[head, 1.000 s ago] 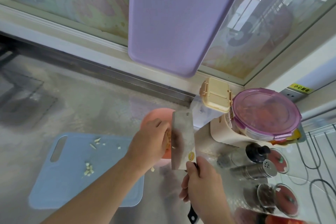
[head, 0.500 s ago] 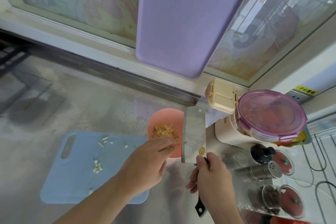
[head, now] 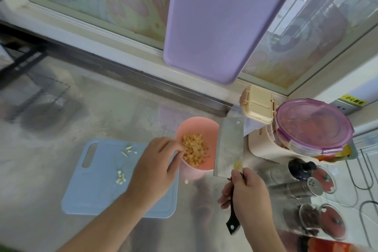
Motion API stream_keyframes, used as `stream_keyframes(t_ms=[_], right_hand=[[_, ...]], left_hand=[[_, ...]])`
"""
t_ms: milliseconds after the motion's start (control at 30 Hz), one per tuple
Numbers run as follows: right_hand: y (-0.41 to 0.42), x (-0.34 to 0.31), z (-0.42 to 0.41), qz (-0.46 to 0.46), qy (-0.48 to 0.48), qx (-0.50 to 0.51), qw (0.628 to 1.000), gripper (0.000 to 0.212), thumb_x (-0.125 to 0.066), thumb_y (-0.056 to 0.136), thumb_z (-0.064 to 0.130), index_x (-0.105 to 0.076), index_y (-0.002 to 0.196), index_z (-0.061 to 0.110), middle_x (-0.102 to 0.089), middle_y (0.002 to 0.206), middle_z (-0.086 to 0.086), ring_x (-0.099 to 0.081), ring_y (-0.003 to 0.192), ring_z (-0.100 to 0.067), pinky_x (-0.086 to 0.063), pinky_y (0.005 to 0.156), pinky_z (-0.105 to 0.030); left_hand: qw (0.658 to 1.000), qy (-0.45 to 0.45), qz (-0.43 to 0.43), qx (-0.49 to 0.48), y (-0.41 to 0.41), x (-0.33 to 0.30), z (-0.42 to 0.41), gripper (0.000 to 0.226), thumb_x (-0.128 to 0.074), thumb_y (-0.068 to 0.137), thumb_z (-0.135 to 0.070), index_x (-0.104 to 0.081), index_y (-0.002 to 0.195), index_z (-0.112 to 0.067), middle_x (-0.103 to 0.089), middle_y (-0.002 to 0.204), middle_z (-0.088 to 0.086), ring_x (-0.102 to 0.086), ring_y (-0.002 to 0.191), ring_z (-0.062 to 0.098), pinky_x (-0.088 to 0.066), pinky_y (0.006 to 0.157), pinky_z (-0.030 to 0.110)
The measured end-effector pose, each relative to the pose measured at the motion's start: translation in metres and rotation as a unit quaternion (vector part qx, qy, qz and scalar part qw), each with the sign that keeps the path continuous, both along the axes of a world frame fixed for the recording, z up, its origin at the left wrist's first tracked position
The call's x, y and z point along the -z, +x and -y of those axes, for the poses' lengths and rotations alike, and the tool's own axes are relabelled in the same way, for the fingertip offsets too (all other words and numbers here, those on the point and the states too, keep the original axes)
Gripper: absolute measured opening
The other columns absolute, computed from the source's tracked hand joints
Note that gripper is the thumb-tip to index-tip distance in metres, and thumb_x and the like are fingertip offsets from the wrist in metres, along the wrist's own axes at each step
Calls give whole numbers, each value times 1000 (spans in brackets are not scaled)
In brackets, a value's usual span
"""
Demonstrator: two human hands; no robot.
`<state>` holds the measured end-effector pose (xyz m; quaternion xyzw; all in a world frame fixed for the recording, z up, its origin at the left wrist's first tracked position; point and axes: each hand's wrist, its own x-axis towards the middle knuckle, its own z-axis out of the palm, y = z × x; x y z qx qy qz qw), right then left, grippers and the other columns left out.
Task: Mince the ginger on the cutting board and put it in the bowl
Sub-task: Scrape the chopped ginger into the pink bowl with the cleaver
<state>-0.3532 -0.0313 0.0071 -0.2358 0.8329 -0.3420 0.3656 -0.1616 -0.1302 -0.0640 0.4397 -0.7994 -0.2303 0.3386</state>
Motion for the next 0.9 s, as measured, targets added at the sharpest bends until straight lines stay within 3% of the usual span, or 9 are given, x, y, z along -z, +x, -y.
stream_keyframes(t_ms=[167, 333, 433, 567, 767, 900], right_hand=[[7, 6, -7, 14, -14, 17, 1000, 29, -45, 110, 14, -55, 89, -4, -67, 61, -15, -69, 52, -44, -59, 63, -59], [10, 7, -9, 23, -25, 28, 999, 31, -44, 110, 14, -55, 90, -7, -66, 62, -18, -67, 54, -46, -57, 64, -63], [11, 8, -10, 19, -25, 19, 999, 31, -44, 110, 15, -57, 90, -5, -67, 61, -15, -68, 53, -45, -57, 65, -64], [12, 10, -10, 22, -24, 13, 999, 31, -45, 110, 16, -55, 91, -6, -66, 61, -15, -68, 54, -46, -57, 65, -63], [10, 12, -8, 27, -17, 3, 999, 31, -43, 111, 16, -56, 93, -5, -66, 63, -17, -68, 56, -46, -58, 63, -54], [7, 15, -5, 33, -18, 1, 999, 30, -43, 111, 15, -59, 93, -3, -67, 64, -17, -69, 57, -44, -59, 60, -50]], left_hand=[[995, 82, -6, -55, 8, 22, -22, 18, -48, 106, -32, -61, 97, -24, -55, 98, -14, -57, 91, 9, -52, 77, 31], [989, 105, 104, 17, -2, 56, -47, 11, -68, 94, -39, -63, 99, -31, -56, 96, -14, -60, 85, 9, -49, 66, 24], [985, 102, 136, 14, -15, 77, -48, 18, -80, 85, -34, -67, 93, -26, -57, 89, -7, -62, 79, 19, -52, 66, 31], [983, 89, 158, -12, -33, 78, -44, 23, -85, 80, -27, -63, 84, -20, -58, 80, -1, -60, 73, 24, -54, 62, 40], [978, 81, 193, -13, -43, 80, -40, 13, -77, 85, -20, -64, 89, -19, -61, 80, -2, -61, 76, 22, -51, 67, 36], [974, 66, 216, 19, -42, 74, -48, 25, -83, 76, -13, -62, 88, -20, -59, 79, -3, -58, 73, 20, -50, 65, 33]])
